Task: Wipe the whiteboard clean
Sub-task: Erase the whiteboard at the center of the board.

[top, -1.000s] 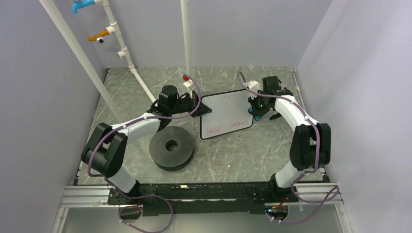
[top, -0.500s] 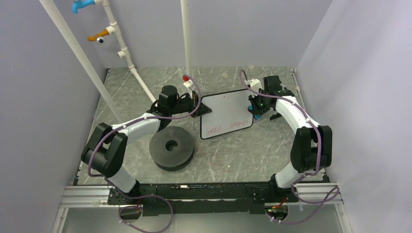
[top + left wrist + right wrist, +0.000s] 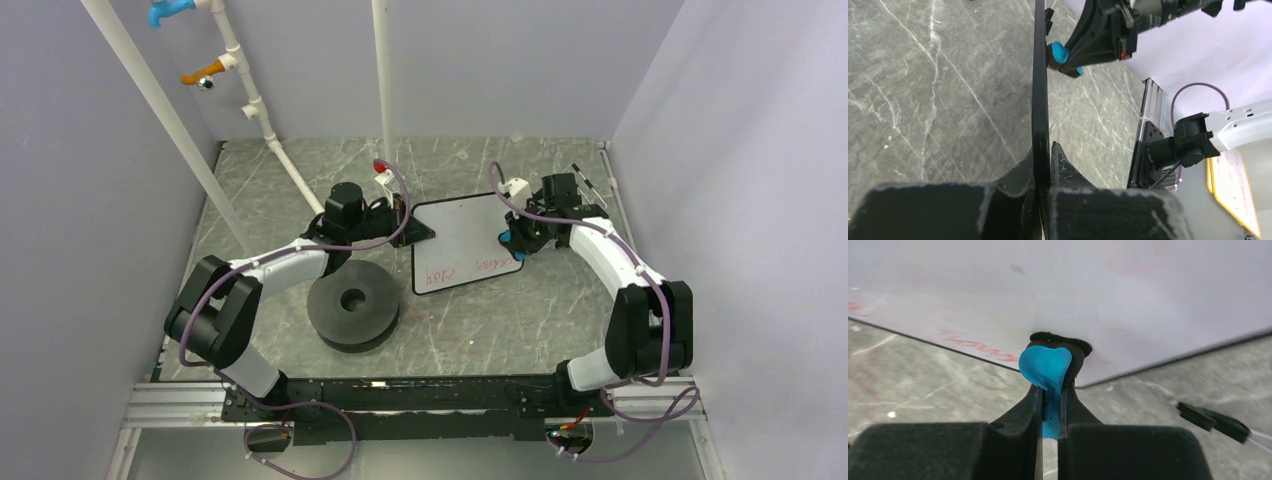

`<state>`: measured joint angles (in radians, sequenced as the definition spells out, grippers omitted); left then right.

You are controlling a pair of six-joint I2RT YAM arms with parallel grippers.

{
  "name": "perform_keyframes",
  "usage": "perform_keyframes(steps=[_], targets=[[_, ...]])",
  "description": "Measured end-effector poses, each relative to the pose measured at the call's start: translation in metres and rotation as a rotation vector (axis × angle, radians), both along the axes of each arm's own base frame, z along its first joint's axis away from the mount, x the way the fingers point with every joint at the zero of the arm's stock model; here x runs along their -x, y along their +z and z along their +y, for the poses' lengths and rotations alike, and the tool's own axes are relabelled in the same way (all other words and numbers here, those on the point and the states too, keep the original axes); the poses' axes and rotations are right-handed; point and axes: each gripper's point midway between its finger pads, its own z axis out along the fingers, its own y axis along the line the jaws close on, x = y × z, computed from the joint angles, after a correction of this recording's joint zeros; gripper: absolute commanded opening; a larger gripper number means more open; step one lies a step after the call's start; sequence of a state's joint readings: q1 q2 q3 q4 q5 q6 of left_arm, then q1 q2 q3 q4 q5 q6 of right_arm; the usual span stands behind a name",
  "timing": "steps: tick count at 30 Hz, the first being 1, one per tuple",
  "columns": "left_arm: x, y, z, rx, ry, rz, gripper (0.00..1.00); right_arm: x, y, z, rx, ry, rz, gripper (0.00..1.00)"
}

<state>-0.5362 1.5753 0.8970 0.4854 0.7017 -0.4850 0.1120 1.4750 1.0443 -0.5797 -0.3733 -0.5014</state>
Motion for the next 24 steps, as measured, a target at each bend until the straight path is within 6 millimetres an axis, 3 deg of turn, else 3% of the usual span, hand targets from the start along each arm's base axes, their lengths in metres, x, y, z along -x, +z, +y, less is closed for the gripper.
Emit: perform_keyframes(steps=[4,9,12,18,21,24], targets=[[0.003,-0.001,0.0,0.031,0.009,0.03,0.0,0.015,0.014,0.032,-0.068,0.116,-0.035,0.0],[0.007,0.004,-0.001,0.083,0.022,0.071,0.0,0.019,0.051,0.07,-0.139,0.235,-0.167,0.0],[0.006,0.01,0.0,0.117,0.042,0.086,0.0,0.007,0.065,0.072,-0.146,0.213,-0.239,0.0],[0.006,0.012,0.002,0.162,0.079,0.135,0.0,-0.024,0.075,0.047,-0.137,0.08,-0.338,0.0],[0.008,0.008,0.003,0.166,0.083,0.17,0.0,-0.017,0.066,0.051,-0.168,0.103,-0.325,0.0],[0.007,0.008,0.003,0.171,0.094,0.186,0.0,0.001,0.058,0.077,-0.207,0.197,-0.287,0.0]])
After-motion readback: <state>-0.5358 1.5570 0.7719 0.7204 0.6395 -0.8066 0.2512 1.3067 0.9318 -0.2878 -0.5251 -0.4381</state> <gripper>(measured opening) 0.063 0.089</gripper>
